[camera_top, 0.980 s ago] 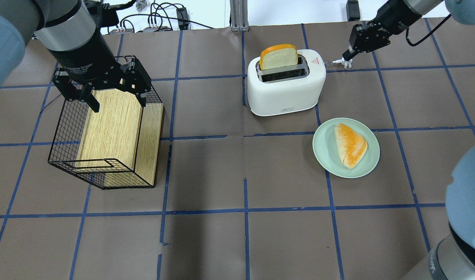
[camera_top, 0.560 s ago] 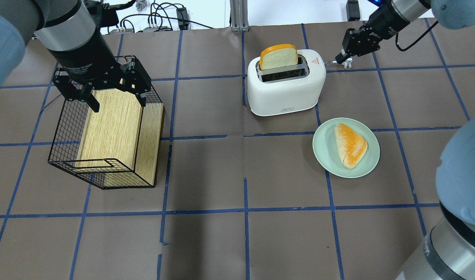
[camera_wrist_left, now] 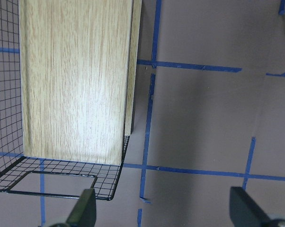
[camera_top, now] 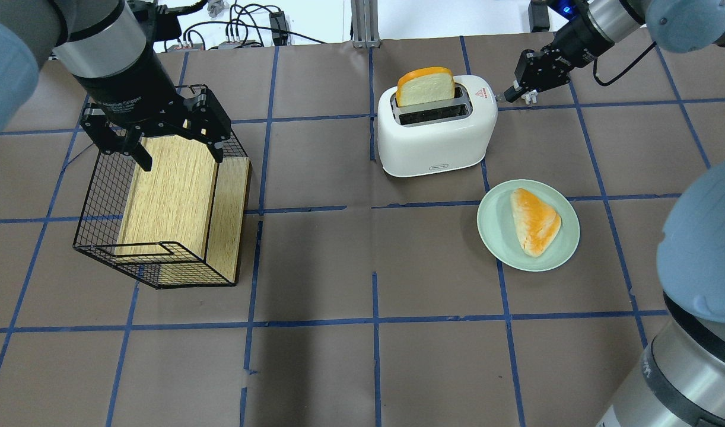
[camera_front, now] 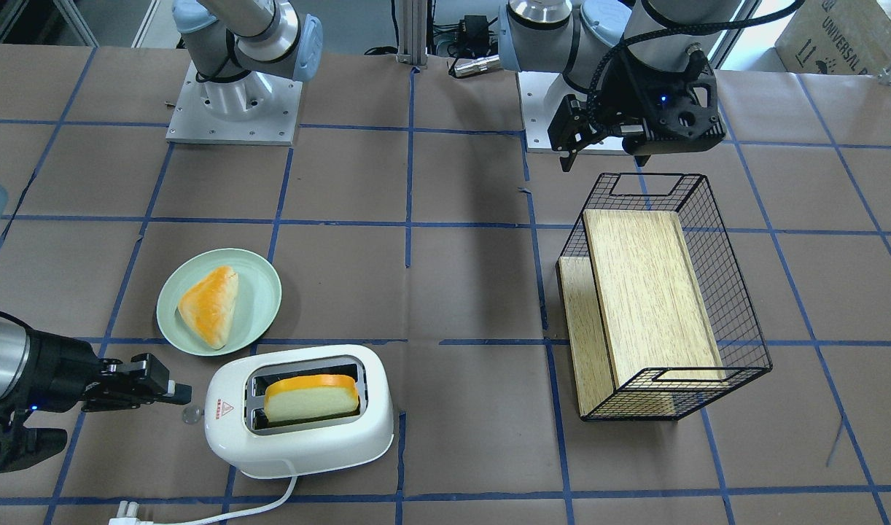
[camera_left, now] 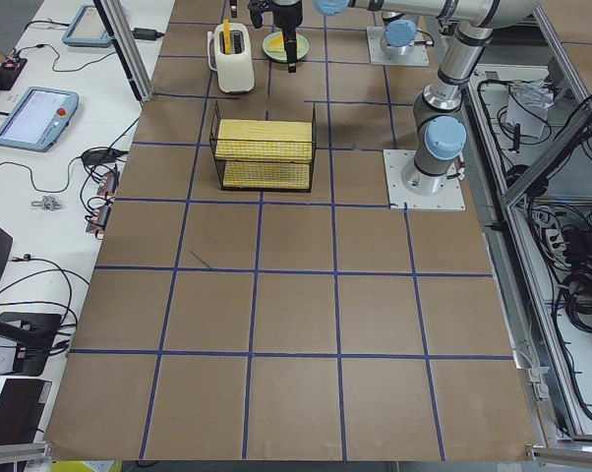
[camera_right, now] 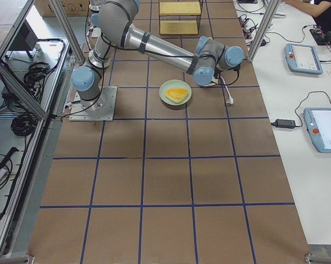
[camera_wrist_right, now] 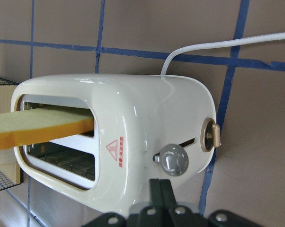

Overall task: Press toaster with right arm
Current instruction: 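Push the toaster lever down with the right gripper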

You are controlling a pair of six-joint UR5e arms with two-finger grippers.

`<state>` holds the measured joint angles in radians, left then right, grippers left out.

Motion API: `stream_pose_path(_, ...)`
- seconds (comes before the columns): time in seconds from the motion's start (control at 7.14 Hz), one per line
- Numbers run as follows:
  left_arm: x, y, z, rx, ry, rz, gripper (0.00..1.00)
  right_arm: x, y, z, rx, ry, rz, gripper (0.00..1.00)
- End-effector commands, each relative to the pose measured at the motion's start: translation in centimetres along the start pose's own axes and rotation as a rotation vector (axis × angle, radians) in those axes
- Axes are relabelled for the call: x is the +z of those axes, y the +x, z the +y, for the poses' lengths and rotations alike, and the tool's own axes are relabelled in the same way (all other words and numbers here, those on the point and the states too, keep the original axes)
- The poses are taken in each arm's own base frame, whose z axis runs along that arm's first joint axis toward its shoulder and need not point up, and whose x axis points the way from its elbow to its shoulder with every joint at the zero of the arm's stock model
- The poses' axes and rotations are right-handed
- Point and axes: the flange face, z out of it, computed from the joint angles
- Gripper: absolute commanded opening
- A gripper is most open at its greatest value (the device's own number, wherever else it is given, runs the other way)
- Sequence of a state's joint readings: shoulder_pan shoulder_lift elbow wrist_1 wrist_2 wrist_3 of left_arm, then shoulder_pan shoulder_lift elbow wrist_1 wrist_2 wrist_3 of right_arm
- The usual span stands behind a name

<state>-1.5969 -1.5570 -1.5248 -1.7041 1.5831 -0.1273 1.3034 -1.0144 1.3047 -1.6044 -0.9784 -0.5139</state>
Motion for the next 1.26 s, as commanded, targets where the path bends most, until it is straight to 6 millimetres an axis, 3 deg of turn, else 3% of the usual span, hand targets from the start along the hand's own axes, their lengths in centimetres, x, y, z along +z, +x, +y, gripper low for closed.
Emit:
stream_pose_path(0.0, 0.0, 0.0, 0.0, 0.0, 0.0, 0.0, 1.0, 0.8, 0.7, -0.3, 0.005, -0.005, -0.009, 0.03)
stream_pose_path(0.84, 0.0, 0.0, 0.0, 0.0, 0.0, 0.0, 1.0, 2.4, 2.8, -1.7, 0.01, -0.012, -0.014, 0.03)
stream_pose_path(1.12, 0.0, 0.0, 0.0, 0.0, 0.0, 0.0, 1.0, 4.0, 4.2, -2.4, 0.007, -0.005, -0.02, 0.03)
